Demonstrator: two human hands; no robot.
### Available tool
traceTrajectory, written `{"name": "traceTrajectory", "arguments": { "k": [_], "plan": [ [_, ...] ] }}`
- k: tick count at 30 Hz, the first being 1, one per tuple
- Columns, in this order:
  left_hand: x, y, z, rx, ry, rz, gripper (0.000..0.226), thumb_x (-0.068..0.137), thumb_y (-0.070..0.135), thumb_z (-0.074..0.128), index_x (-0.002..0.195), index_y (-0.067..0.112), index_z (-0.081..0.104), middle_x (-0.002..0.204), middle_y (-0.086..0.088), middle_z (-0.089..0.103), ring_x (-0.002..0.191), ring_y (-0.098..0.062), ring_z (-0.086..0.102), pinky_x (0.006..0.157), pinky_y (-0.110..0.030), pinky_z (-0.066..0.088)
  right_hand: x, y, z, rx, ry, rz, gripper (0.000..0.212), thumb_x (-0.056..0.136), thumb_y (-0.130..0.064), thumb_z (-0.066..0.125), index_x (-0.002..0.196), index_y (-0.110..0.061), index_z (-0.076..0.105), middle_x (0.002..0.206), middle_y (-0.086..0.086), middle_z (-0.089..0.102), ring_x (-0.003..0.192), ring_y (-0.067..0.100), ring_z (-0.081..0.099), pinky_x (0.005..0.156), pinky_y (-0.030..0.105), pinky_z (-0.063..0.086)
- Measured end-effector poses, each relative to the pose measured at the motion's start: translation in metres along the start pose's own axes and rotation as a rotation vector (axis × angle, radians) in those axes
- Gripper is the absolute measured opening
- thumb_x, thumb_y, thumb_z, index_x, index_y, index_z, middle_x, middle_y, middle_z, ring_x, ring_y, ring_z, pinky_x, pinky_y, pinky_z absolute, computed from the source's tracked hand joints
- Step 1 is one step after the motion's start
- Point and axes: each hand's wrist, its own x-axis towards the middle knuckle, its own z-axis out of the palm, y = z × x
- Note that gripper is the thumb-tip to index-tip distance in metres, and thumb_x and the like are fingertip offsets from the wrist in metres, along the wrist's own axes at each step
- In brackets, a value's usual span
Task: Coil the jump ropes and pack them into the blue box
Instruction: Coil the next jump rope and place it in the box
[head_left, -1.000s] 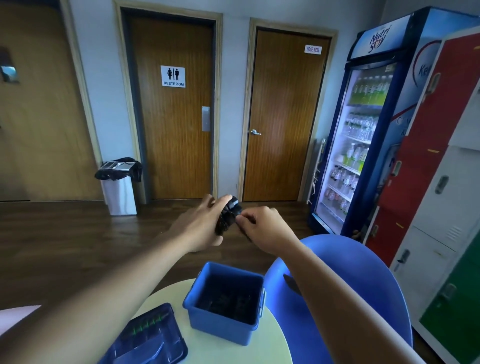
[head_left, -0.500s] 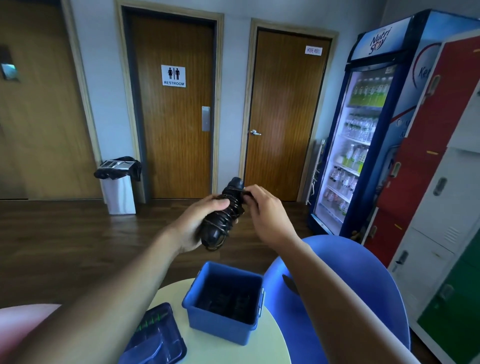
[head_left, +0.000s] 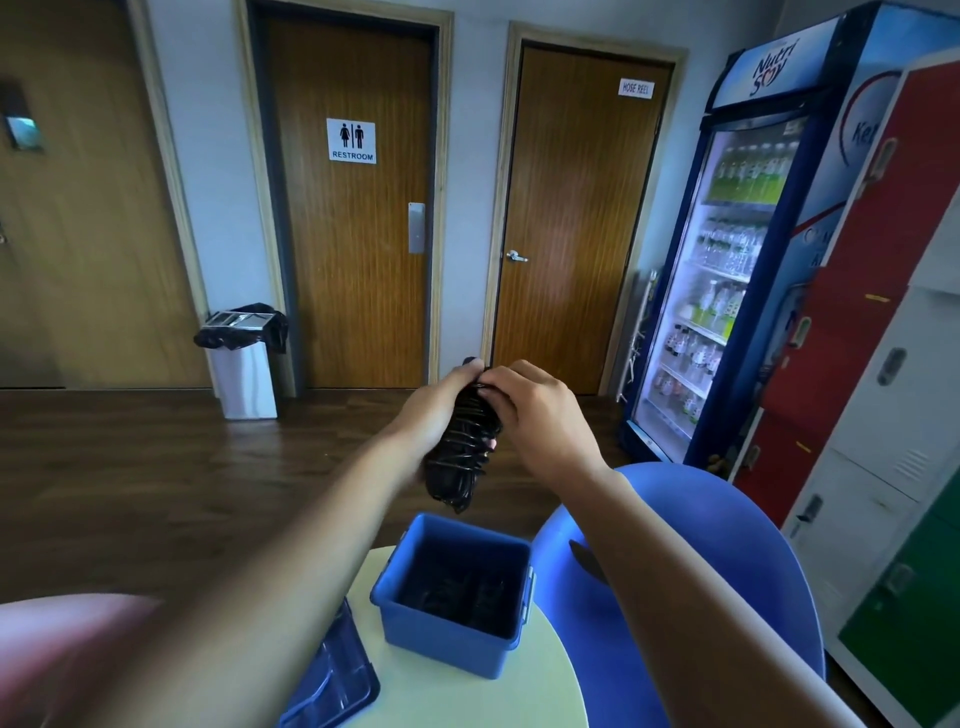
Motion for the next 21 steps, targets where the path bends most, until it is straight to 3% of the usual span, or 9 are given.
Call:
{"name": "traceTrajectory", "arguments": {
  "k": [6,10,13,16,21],
  "plan": [
    [-0.001,0.005,0.004,-0.002,0.02,0.007,0.045,0.094,0.042,0.061,0.108,0.0,0.066,0.082,-0.023,0.071,0.066,-0.034,0.07,0.064,-0.04,0.058,-0.002,-0.001,-0.004,0.002,0.033,0.022,0.018,0.098,-0.022,0.06,0.11,-0.017,0.071,0.092,0.007,0.064,0.084,0.024,0.062,0.07,0.041,0.055],
    [0.0,-0.001,0.0,0.026,0.017,0.04,0.037,0.094,0.04,0.063,0.106,0.006,0.068,0.09,-0.023,0.069,0.071,-0.034,0.067,0.067,-0.042,0.055,-0.008,0.005,-0.006,0.115,-0.049,0.079,0.015,0.097,-0.025,0.062,0.11,-0.024,0.071,0.088,0.0,0.066,0.082,0.015,0.06,0.074,0.033,0.051],
    [0.003,-0.006,-0.002,0.052,0.019,0.067,0.037,0.095,0.042,0.06,0.105,0.007,0.068,0.088,-0.022,0.07,0.069,-0.032,0.067,0.066,-0.041,0.054,-0.01,0.004,-0.012,0.221,-0.1,0.119,0.016,0.098,-0.02,0.061,0.111,-0.024,0.07,0.089,-0.005,0.07,0.078,0.008,0.06,0.071,0.017,0.047],
    [0.003,-0.008,-0.001,0.058,0.03,0.092,0.035,0.095,0.041,0.06,0.101,0.007,0.068,0.081,-0.02,0.07,0.065,-0.032,0.067,0.067,-0.042,0.053,-0.006,0.0,-0.015,0.279,-0.131,0.25,0.007,0.098,-0.024,0.061,0.102,-0.025,0.066,0.084,-0.003,0.07,0.071,0.012,0.061,0.064,0.023,0.047],
    [0.002,-0.008,0.006,0.081,-0.018,0.164,0.032,0.098,0.038,0.057,0.093,0.009,0.07,0.077,-0.016,0.067,0.061,-0.029,0.064,0.061,-0.037,0.052,-0.007,0.01,-0.022,0.886,-0.255,0.63,0.013,0.094,-0.012,0.065,0.082,-0.011,0.064,0.073,0.004,0.07,0.058,0.011,0.061,0.062,0.022,0.052]
  ]
}}
